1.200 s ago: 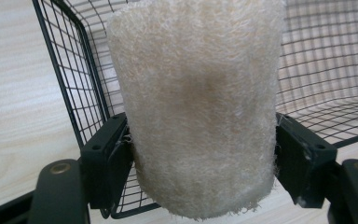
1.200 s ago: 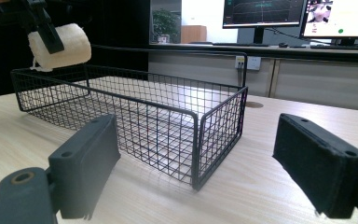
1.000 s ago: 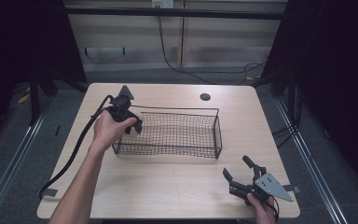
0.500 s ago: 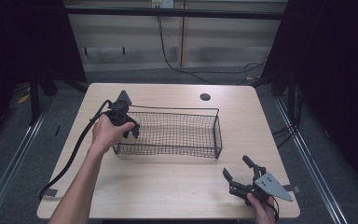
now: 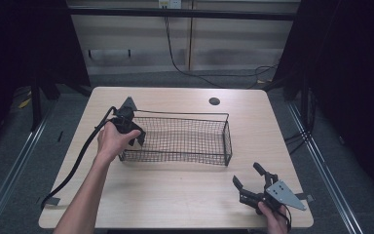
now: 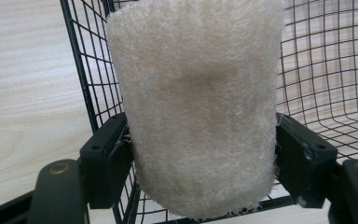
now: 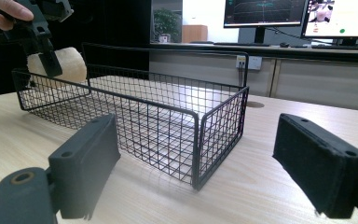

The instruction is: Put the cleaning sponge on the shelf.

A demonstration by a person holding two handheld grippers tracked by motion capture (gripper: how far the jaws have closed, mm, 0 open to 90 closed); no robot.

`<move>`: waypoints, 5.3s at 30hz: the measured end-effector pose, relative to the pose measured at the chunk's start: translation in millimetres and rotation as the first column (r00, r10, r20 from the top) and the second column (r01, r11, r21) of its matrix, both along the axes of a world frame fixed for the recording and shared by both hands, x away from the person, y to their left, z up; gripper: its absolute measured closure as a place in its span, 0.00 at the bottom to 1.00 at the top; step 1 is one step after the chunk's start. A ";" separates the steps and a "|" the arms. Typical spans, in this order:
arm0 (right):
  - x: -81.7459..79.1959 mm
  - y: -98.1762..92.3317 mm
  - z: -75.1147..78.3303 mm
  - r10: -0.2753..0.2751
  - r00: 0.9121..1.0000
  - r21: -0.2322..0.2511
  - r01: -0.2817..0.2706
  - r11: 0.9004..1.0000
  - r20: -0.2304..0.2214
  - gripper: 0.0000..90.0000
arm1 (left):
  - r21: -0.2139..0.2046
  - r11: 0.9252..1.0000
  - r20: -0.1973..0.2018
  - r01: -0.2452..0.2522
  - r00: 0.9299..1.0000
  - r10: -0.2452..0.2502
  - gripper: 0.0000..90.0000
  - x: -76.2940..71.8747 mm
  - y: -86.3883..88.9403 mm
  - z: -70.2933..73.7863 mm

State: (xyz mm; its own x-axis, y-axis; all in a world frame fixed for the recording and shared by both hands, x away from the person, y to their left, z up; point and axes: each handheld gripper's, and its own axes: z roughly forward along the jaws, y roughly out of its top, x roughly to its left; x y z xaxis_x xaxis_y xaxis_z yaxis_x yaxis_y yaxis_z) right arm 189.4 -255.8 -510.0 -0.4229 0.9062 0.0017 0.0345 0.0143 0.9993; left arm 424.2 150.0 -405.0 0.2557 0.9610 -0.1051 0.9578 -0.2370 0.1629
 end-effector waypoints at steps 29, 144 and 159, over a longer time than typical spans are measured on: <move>-0.2 -0.3 0.0 -0.002 1.000 0.004 0.002 1.000 0.000 0.15 | 0.037 0.999 -0.060 0.037 0.998 -0.034 0.30 2.7 -18.9 -21.9; -0.1 -0.3 0.0 -0.005 1.000 0.004 0.005 1.000 0.001 0.15 | -0.364 0.837 0.516 0.410 0.836 -0.185 0.21 -104.5 95.4 24.6; -1.0 0.3 -0.1 -0.005 1.000 0.011 0.005 1.000 0.000 0.15 | -0.354 0.879 0.530 0.318 0.843 -0.092 0.19 -146.8 123.5 -2.5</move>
